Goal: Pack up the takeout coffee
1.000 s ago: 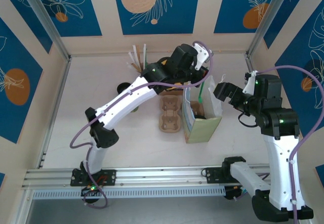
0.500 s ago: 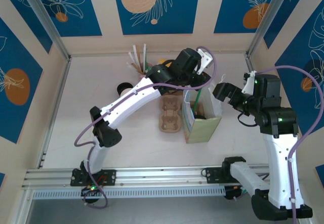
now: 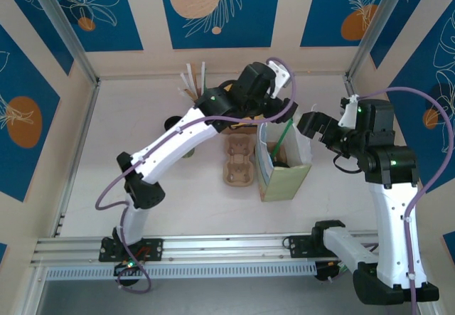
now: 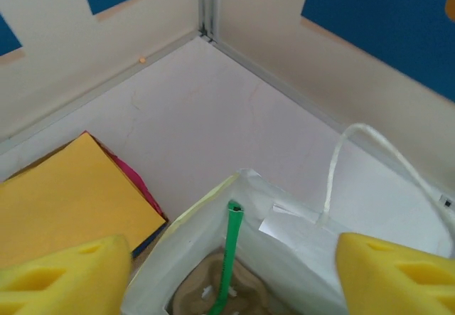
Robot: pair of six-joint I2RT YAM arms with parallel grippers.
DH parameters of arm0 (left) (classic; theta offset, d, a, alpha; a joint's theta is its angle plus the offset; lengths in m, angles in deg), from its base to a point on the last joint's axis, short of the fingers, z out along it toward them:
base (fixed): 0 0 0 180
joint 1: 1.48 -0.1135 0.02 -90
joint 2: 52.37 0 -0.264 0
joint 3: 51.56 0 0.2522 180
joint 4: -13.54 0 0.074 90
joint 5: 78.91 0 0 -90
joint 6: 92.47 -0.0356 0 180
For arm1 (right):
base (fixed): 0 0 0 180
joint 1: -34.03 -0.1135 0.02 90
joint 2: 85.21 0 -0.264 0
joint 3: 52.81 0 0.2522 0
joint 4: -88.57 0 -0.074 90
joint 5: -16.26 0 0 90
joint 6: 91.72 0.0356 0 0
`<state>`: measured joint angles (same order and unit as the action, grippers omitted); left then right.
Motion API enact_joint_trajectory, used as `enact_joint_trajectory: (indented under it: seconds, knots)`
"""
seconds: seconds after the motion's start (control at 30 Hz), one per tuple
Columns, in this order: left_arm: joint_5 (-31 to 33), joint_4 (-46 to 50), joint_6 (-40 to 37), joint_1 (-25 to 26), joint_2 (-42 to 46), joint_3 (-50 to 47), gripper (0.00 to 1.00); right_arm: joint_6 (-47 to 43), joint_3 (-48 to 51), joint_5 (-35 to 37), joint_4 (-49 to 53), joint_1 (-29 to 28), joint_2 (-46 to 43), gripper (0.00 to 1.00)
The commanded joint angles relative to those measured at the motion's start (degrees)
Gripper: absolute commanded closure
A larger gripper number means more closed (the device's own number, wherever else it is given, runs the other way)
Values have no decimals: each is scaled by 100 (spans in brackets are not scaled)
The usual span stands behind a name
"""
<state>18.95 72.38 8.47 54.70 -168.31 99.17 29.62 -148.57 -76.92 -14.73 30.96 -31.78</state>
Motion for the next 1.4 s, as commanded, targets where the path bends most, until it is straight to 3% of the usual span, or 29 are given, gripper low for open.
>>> enact_joint_trajectory:
  seconds: [0.0, 0.13, 0.23, 0.7, 1.07, 1.37]
  knots:
    - [230, 263, 136, -169, 356, 226, 17, -122, -249, -161, -97, 28, 61, 1]
    - [417, 569, 270, -423, 456, 199, 3, -229, -483, -71, -88, 21, 212, 1]
    - [551, 842, 392, -649, 485, 170, 0, -289, -743, -51, -80, 26, 391, 1]
    - [314, 862, 1048, -1712, 484, -842, 0, -257, -1405, 109, -139, 34, 1184, 1]
    - [303, 923, 1149, -1759, -764, 7, 25, -277, -1693, -89, -174, 25, 1646, 1]
    - [-185, 519, 1363, -1743, -1587, 507, 33, -338, -1748, -131, -76, -36, 1785, 1]
